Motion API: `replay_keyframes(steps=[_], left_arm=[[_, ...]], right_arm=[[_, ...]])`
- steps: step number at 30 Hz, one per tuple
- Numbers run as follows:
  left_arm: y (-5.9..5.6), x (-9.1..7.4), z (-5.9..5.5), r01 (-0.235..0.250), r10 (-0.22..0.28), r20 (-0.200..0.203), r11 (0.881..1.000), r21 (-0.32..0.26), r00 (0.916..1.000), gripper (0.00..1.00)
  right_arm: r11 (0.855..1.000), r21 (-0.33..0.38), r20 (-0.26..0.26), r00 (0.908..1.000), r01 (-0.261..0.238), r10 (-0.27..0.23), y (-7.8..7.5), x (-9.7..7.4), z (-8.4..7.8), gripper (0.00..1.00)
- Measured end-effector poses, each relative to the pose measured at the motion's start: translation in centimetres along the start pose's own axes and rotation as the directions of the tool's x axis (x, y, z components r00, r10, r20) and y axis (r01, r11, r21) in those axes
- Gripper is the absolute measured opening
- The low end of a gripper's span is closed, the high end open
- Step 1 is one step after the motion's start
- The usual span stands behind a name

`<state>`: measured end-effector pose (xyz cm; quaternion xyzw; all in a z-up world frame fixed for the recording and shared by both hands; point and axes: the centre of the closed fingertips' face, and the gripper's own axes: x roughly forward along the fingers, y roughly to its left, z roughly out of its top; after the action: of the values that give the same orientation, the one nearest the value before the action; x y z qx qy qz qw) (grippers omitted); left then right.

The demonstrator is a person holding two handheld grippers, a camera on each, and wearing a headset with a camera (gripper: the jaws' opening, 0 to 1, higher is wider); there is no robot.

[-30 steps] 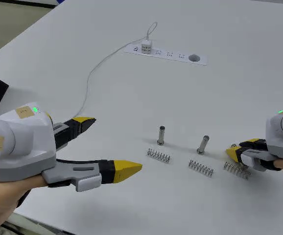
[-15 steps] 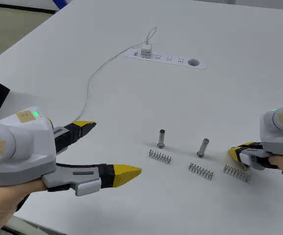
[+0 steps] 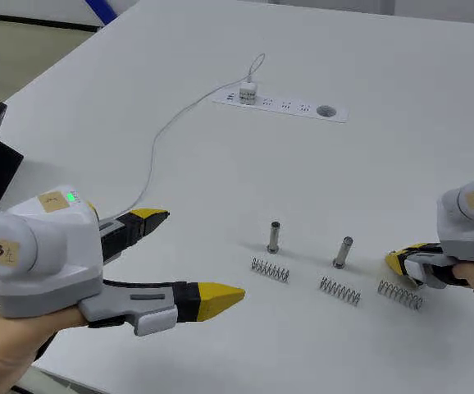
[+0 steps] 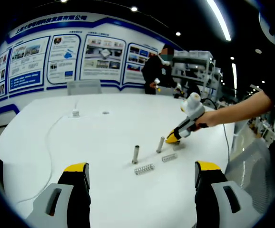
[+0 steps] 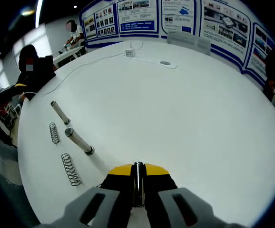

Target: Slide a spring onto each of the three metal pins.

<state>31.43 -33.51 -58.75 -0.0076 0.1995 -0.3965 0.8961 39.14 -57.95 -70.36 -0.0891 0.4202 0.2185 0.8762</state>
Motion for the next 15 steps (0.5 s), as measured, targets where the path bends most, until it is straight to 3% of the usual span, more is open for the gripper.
replay_keyframes(steps=[15], left_arm=[[-0.6, -0.2, 0.1, 0.001, -0.001, 0.002, 1.0, 0.002, 1.0, 0.93]], right_arm=[[1.0, 0.019, 0.057, 0.9983, 0.011, -0.012, -0.1, -1.5, -0.1, 0.08]])
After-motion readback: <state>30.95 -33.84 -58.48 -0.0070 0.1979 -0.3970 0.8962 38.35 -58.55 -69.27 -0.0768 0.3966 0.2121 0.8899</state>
